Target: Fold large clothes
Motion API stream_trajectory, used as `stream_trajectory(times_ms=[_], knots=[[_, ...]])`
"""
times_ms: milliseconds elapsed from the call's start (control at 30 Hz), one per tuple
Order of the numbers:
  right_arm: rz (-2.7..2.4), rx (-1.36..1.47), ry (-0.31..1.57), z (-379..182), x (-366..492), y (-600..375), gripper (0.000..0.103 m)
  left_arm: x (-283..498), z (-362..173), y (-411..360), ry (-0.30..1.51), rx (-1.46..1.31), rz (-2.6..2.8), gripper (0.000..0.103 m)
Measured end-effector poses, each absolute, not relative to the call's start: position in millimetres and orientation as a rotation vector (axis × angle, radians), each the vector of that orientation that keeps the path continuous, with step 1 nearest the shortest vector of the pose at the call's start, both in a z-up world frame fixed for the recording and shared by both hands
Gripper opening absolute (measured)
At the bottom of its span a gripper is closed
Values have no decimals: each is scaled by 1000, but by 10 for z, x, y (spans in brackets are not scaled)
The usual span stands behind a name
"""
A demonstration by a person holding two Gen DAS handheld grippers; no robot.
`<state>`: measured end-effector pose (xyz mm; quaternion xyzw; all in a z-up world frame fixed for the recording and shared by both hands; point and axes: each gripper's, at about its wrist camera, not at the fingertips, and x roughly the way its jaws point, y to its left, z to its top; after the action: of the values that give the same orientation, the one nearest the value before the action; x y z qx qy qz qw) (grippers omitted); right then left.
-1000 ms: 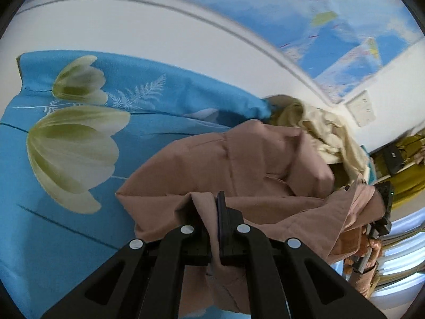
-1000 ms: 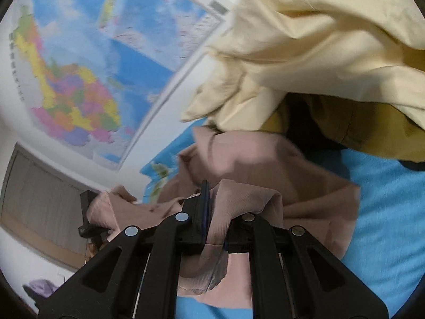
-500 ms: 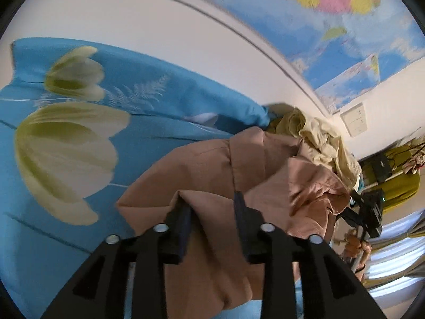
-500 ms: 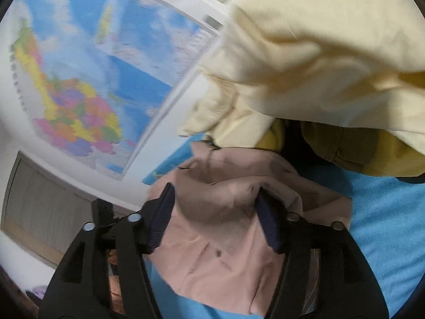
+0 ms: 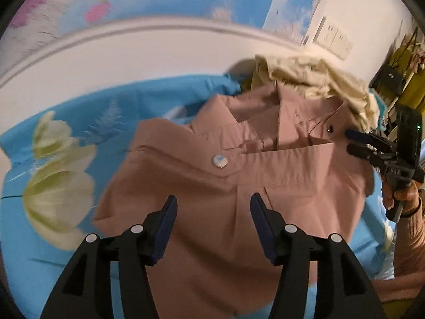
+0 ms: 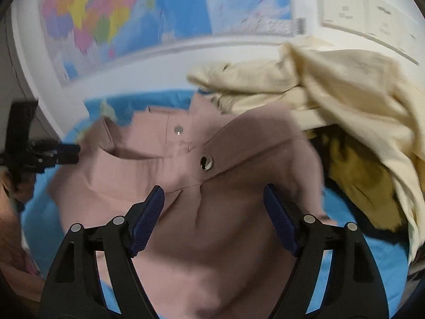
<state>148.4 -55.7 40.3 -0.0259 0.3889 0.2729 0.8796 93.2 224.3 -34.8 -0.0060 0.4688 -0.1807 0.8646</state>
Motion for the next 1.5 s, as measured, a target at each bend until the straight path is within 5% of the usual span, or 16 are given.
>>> stream_trajectory(times_ms=[100,233,267,500,533,633,700,800,867,933,1233,1300,1333,1367,1433,1500], knots=[[491,-206,817,246,1591,-354,64,1105,-519,2071,1010,45,-363,55],[489,-244,828,175,1705,-325,19,1307,-636,2027,1013,94,-256,4],[508,-219,821,219,1710,-363,6,1340,-622,2057,1006,80,-242,3],[483,-33,717,511,1791,-659,3,1305,-318,2407,861,-41,-173,8],[486,-27,765,405,1884,-627,5,1320,-338,2441,870,-46,-177,16],[479,-2,847,229,2039,-599,13,1355,-468,2454,903,-8,-139,18],[507,3,819,302,1970,-626,25,1373,-612,2483,930,31,-98,19],[520,5,753,504,1709,-784,57,1290,-647,2587,931,-24,-103,23],[533,18,711,596,1535,-961,70,1098,-535,2735,881,-99,-158,49],[524,40,691,616,1328,-1205,82,885,-421,2853,815,-112,-173,59],[583,171,859,-169,899,-1676,90,-16,-758,3174,870,-196,-302,82],[609,183,864,-277,903,-1619,79,-31,-904,3063,895,-169,-304,82],[643,215,876,-319,934,-1581,55,-20,-947,3026,900,-185,-325,81],[671,241,884,-334,952,-1561,33,-25,-942,2971,878,-183,-337,62],[700,255,874,-272,949,-1495,15,-33,-894,2927,867,-213,-366,27],[729,292,862,-155,907,-1511,12,-41,-776,2925,851,-227,-350,15]])
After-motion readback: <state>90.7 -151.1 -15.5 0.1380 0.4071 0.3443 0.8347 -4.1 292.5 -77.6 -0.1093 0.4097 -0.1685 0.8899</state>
